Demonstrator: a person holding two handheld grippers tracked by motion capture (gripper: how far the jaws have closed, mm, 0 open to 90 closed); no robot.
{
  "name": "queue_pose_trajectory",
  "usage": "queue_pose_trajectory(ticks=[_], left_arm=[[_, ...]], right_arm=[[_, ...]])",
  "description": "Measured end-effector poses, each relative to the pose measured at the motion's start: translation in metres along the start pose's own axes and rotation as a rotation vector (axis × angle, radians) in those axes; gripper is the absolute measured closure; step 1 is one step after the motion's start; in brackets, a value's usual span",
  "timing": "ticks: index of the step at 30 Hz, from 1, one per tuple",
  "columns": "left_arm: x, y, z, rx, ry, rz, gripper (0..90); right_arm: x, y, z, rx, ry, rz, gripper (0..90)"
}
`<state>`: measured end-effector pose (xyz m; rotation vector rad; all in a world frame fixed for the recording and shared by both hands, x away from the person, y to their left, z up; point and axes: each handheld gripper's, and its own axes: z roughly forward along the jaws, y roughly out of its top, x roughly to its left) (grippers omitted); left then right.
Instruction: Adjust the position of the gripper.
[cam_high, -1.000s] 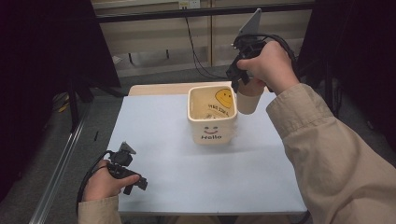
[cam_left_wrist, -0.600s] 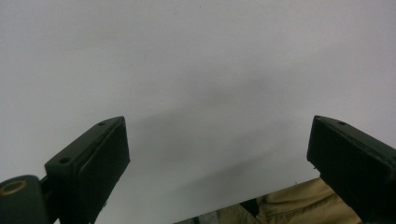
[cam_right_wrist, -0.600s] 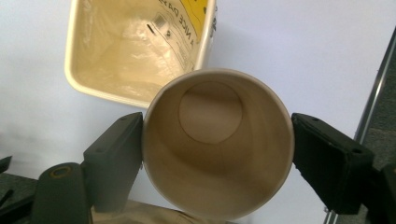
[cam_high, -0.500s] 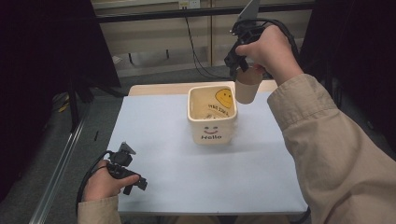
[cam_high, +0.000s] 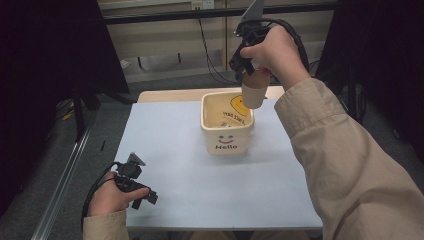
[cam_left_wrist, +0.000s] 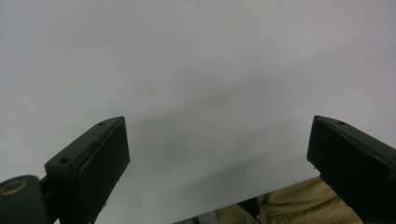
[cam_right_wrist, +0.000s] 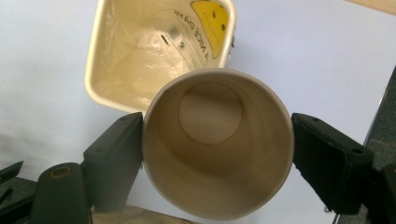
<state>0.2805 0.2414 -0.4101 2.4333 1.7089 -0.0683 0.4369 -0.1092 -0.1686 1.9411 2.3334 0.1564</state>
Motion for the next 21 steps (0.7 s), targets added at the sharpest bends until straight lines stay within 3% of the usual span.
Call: queue_pose_trajectory(ticks=[9, 21], left_arm=[[0.001, 0.003, -0.001, 0.005, 0.003, 0.024, 5.6], [-0.001, 0.005, 0.000, 0.000, -0.001, 0.020, 5.6]], right_arm=[[0.015, 0.007, -0.007, -0.013, 0.004, -0.036, 19.9], [0.019, 0.012, -0.006, -0.018, 0.004, -0.050, 19.8]])
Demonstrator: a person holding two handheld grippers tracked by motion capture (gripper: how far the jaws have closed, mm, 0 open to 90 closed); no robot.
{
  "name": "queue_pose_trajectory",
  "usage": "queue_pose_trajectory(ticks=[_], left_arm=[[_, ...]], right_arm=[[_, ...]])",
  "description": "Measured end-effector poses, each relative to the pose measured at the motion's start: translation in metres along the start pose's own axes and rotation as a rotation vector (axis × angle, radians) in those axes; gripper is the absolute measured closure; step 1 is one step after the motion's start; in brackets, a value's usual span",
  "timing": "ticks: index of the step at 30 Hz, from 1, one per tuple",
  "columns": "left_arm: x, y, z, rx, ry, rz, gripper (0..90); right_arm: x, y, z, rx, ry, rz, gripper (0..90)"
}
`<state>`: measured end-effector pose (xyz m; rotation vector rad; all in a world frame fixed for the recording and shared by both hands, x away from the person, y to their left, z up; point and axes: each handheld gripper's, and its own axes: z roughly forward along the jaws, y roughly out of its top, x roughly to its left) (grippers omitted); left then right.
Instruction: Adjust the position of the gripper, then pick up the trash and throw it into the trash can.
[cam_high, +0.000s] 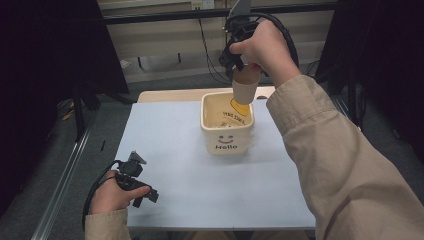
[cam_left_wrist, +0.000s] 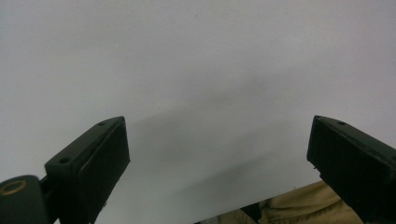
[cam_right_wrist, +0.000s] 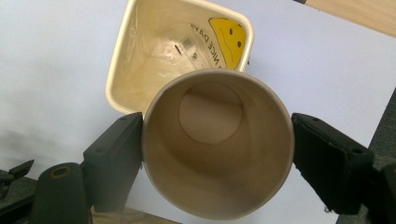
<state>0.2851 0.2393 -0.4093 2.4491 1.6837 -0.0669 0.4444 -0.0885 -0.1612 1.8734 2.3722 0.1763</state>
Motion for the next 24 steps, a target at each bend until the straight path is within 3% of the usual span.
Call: queue_pose_trajectory(ticks=[7, 24], left_arm=[[0.000, 0.001, 0.000, -0.007, 0.016, 0.010, 5.6], [0.000, -0.001, -0.003, -0.012, 0.007, 0.010, 5.6]], right_arm=[[0.005, 0.001, 0.005, 0.001, -0.002, -0.010, 19.8], [0.017, 0.006, 0.030, 0.025, 0.014, -0.034, 19.7]])
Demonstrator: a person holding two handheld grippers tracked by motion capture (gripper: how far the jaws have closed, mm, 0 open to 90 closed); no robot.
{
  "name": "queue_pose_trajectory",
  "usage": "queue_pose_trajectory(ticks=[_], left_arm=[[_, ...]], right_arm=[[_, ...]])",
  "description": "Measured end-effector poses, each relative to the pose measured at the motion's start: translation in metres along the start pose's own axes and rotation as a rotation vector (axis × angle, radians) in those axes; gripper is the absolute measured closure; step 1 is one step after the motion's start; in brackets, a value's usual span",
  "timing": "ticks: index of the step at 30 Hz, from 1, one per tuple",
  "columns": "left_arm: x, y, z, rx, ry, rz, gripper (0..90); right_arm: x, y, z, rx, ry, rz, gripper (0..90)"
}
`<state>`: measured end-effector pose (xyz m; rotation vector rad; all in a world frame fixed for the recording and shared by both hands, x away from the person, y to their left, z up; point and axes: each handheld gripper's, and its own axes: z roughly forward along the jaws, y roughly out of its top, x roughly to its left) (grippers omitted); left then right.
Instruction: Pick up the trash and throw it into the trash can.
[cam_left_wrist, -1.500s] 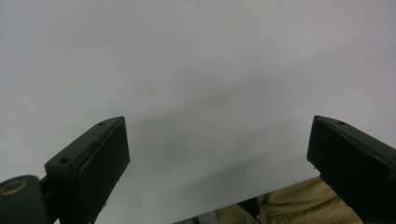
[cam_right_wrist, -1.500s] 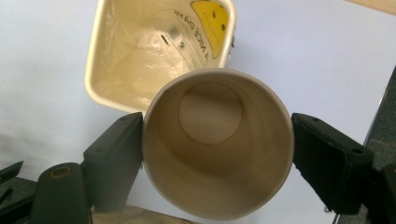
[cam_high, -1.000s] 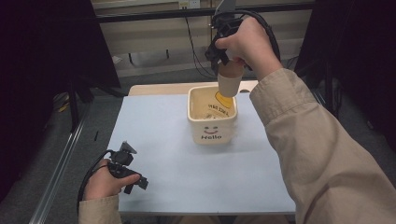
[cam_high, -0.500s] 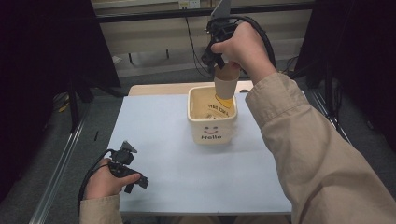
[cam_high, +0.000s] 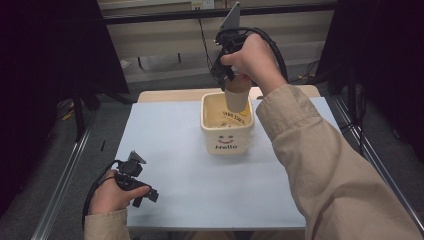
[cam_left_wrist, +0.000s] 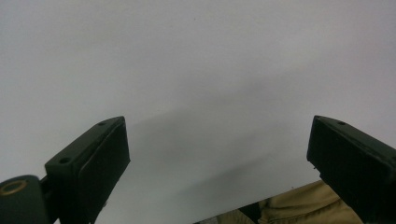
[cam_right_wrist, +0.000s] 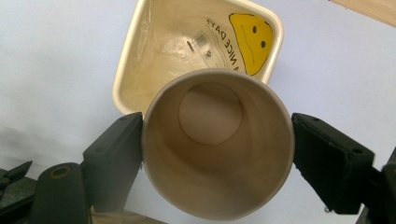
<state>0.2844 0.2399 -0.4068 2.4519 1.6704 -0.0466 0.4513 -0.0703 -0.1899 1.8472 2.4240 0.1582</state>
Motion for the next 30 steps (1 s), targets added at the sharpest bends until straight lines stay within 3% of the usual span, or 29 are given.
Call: queue_pose_trajectory(ticks=[21, 30], left_arm=[[0.001, -0.001, -0.001, -0.005, -0.011, -0.007, 5.6], [0.001, -0.001, 0.000, -0.005, -0.012, -0.008, 5.6]], right_arm=[[0.001, 0.005, 0.041, 0.052, -0.007, -0.012, 19.5], [0.000, 0.006, 0.046, 0.054, -0.011, -0.016, 18.9]])
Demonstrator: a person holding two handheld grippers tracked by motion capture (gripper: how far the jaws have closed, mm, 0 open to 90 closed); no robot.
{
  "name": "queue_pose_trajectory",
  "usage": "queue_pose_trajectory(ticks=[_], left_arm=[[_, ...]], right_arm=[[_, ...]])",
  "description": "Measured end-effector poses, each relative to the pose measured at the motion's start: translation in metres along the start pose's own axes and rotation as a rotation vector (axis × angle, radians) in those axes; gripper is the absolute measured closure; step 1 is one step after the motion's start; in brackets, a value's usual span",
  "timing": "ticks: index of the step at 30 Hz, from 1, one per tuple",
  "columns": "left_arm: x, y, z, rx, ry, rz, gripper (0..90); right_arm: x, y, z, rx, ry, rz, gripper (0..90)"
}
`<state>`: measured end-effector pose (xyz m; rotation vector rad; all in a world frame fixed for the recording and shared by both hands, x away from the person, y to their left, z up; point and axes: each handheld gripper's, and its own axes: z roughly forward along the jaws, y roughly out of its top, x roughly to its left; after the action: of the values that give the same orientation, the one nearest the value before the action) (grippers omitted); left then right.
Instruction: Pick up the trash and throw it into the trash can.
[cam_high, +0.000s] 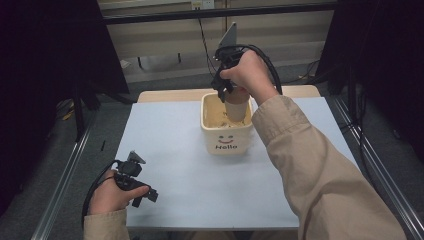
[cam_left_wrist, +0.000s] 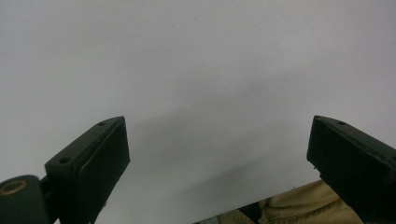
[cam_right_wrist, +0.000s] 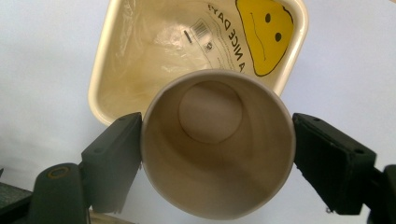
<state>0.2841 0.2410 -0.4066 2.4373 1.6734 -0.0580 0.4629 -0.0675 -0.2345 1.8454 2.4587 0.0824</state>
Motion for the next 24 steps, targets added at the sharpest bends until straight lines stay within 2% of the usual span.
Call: queue_pose_trajectory(ticks=[10, 13, 23, 24], left_arm=[[0.000, 0.000, 0.000, -0.006, 0.012, 0.004, 5.6], [0.000, 0.000, 0.000, -0.006, 0.012, 0.005, 5.6], [0.000, 0.001, 0.000, -0.003, 0.015, 0.016, 5.6], [0.000, 0.001, 0.000, -0.002, 0.016, 0.017, 5.6]], right_arm=[[-0.002, 0.001, 0.000, -0.011, 0.006, 0.013, 17.1], [-0.004, 0.001, -0.001, -0.019, 0.016, 0.013, 13.4], [-0.012, -0.002, -0.013, -0.037, 0.037, 0.035, 12.0], [-0.013, -0.003, -0.015, -0.037, 0.028, 0.036, 12.1]])
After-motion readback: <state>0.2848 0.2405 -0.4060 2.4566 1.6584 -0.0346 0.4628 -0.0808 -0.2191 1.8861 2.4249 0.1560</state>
